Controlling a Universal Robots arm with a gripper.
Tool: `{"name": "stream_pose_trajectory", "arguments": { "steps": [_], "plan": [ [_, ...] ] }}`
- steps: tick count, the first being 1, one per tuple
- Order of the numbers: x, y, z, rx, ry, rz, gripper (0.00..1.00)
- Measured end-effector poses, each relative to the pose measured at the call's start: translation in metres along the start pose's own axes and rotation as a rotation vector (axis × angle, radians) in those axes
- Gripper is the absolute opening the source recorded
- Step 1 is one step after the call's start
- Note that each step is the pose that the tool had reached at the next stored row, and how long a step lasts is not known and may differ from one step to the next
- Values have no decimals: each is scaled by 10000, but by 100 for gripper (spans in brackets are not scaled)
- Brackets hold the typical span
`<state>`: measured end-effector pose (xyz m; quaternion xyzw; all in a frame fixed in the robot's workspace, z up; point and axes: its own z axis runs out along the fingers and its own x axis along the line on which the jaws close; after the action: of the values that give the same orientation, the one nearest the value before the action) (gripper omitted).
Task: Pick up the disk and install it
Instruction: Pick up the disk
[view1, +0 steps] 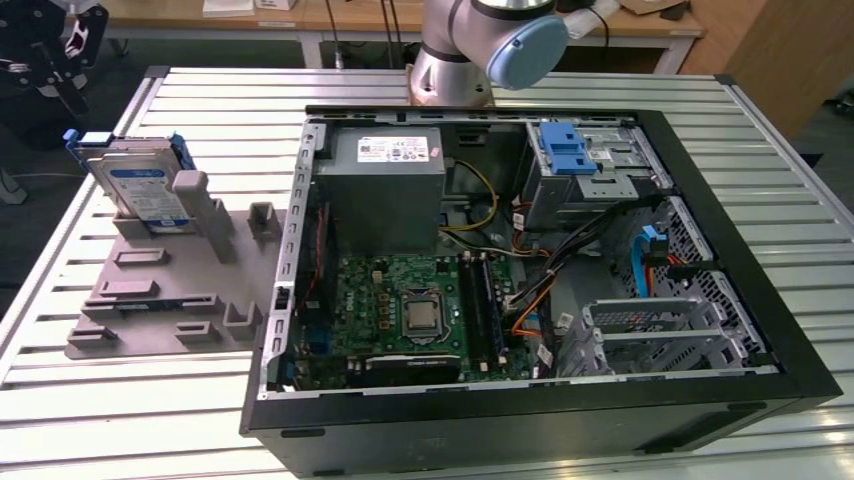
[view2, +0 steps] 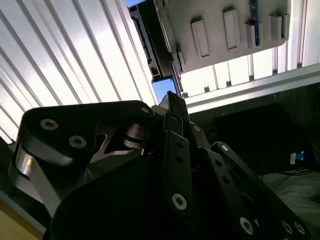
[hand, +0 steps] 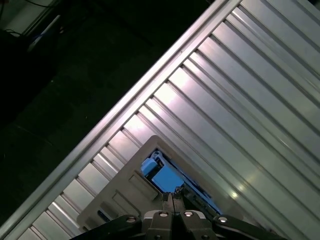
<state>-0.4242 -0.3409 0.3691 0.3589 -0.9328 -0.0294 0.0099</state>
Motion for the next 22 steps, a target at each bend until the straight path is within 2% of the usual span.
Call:
{"name": "stream_pose_trajectory", "arguments": {
  "steps": [22],
  "plan": [
    [0,0,0,-2,37,-602,11]
  ]
}}
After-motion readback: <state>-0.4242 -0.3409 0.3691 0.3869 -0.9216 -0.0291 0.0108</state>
